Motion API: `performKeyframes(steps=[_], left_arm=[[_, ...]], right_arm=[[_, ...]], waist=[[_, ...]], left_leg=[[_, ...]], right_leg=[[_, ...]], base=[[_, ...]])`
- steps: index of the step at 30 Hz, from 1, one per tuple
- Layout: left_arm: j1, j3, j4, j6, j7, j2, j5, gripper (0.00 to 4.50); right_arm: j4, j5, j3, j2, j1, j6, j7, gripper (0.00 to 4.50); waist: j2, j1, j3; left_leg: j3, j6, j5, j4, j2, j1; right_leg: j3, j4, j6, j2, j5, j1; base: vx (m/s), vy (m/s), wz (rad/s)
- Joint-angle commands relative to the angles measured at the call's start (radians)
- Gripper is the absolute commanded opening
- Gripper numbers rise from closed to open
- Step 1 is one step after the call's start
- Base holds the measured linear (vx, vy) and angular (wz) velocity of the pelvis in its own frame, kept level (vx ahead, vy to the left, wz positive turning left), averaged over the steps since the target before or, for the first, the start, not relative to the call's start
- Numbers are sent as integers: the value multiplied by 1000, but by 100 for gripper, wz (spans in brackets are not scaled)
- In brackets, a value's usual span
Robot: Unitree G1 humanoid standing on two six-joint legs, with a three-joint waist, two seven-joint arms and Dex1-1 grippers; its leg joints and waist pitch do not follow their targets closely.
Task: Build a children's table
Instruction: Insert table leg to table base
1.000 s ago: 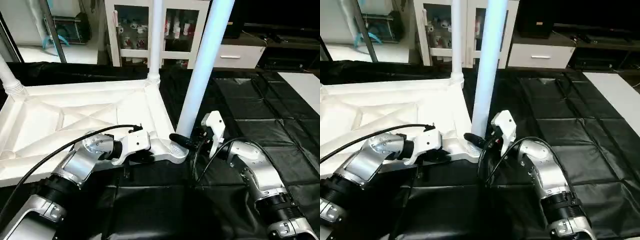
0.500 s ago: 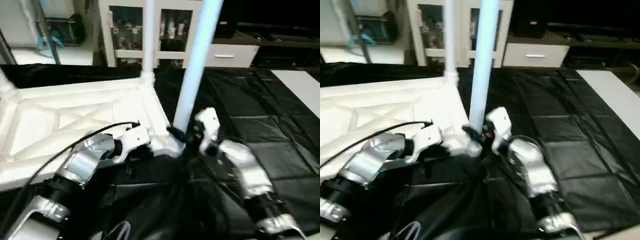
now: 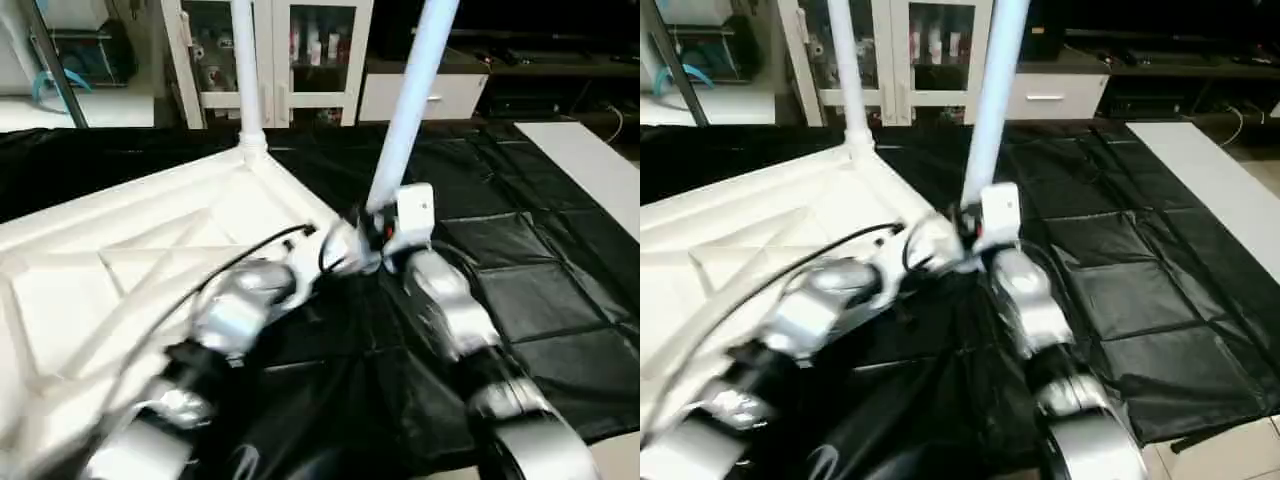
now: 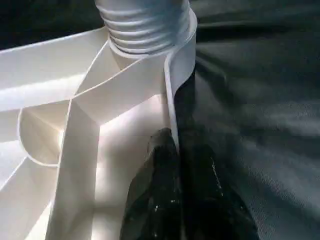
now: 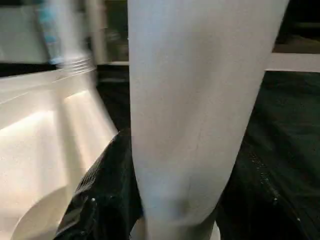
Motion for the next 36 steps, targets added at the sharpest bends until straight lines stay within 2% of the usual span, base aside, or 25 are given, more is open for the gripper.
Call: performKeyframes(steps=[1,3,4,5,7,10,13,14,16,18,22,23,24,26,29,30,34,35,36], left_arm=[[-14,-46,-82,-29,-44,-42,-30,0],[-14,-50,-84,-27,-38,-47,-26,0],[-12,-51,-87,-22,-31,-49,-24,0],[-11,-52,-88,-21,-26,-46,-21,0],[-9,-52,-89,-22,-27,-39,-19,0],[-9,-45,-87,-11,-20,-36,-13,0],[-10,-42,-86,-8,-19,-32,-12,0],[-10,-41,-86,-8,-19,-28,-13,0],[-9,-41,-86,-8,-20,-25,-14,0],[-7,-42,-87,-8,-23,-20,-15,0],[-3,-44,-86,-12,-30,-15,-15,0],[-1,-45,-86,-13,-32,-13,-15,0],[1,-45,-85,-15,-34,-11,-15,0],[2,-46,-83,-18,-36,-8,-14,0],[2,-46,-82,-20,-37,-6,-15,0],[3,-47,-80,-25,-41,-1,-14,0],[7,-53,-78,-31,-53,7,-15,0],[9,-56,-76,-34,-55,10,-16,0],[9,-56,-76,-34,-55,10,-16,0]], right_arm=[[144,-11,-125,-58,16,53,-162,184],[160,-17,-123,-53,2,43,-188,184],[175,-24,-117,-50,-10,33,-204,184],[184,-26,-116,-48,-17,28,-211,184],[190,-29,-114,-47,-21,21,-225,184],[232,-25,-115,-43,-40,-11,-240,184],[242,-24,-112,-41,-46,-26,-237,184],[247,-25,-108,-40,-51,-37,-227,184],[247,-24,-107,-39,-52,-41,-221,184],[259,-25,-100,-38,-59,-61,-206,184],[265,-17,-95,-33,-63,-88,-158,184],[262,-16,-92,-32,-63,-92,-143,219],[250,-15,-86,-29,-59,-98,-119,219],[234,-11,-82,-25,-53,-100,-93,259],[225,-9,-80,-24,-49,-102,-79,264],[196,-8,-69,-22,-34,-109,-40,290],[140,-6,-51,-23,-2,-109,10,305],[114,-2,-47,-24,14,-108,30,322],[114,-2,-47,-24,14,-108,30,347]], waist=[[9,2,-61],[8,6,-65],[0,6,-65],[3,8,-67],[6,10,-64],[6,11,-60],[7,8,-56],[10,7,-56],[9,6,-57],[8,6,-59],[8,7,-61],[8,8,-61],[9,8,-61],[10,8,-62],[11,18,-65],[10,26,-64],[9,35,-65],[13,35,-64],[13,34,-65]], left_leg=[[-40,-40,-297,-89,68,28],[-34,3,-189,-79,67,24],[-31,17,-169,-76,66,23],[-29,39,-138,-72,66,24],[-26,58,-124,-70,68,27],[-26,42,-176,-75,72,32],[-28,2,-259,-82,73,36],[-30,-12,-276,-84,73,36],[-30,-20,-281,-84,72,35],[-29,-17,-264,-82,71,34],[-26,10,-215,-77,70,32],[-26,14,-212,-76,70,33],[-26,18,-212,-77,70,32],[-26,20,-215,-76,70,33],[-23,22,-185,-71,72,41],[-20,38,-146,-70,70,33],[-19,48,-139,-69,71,38],[-19,46,-145,-69,71,38],[-20,45,-144,-69,72,37]], right_leg=[[35,-59,-177,-59,-143,28],[32,-44,-202,-56,3,36],[32,-42,-211,-56,31,36],[32,-37,-230,-58,64,38],[31,-37,-243,-56,63,38],[30,-45,-239,-53,-18,34],[32,-53,-214,-51,-116,29],[32,-54,-206,-52,-129,27],[32,-54,-198,-51,-124,27],[32,-51,-200,-52,-95,29],[31,-45,-217,-52,-32,33],[31,-45,-221,-52,-31,33],[31,-44,-224,-52,-31,34],[31,-44,-226,-52,-34,33],[30,-40,-238,-51,-1,33],[30,-34,-237,-49,45,37],[30,-36,-236,-52,33,37],[30,-38,-235,-51,27,36],[30,-36,-236,-52,29,37]], base=[[0,0,0],[0,0,0],[0,0,0],[0,0,0],[0,0,0],[0,0,0],[0,0,0],[0,0,0],[0,0,0],[0,0,0],[0,0,0],[0,0,0],[0,0,0],[0,0,0],[0,0,0],[0,0,0],[0,0,0],[0,0,0],[0,0,0]])
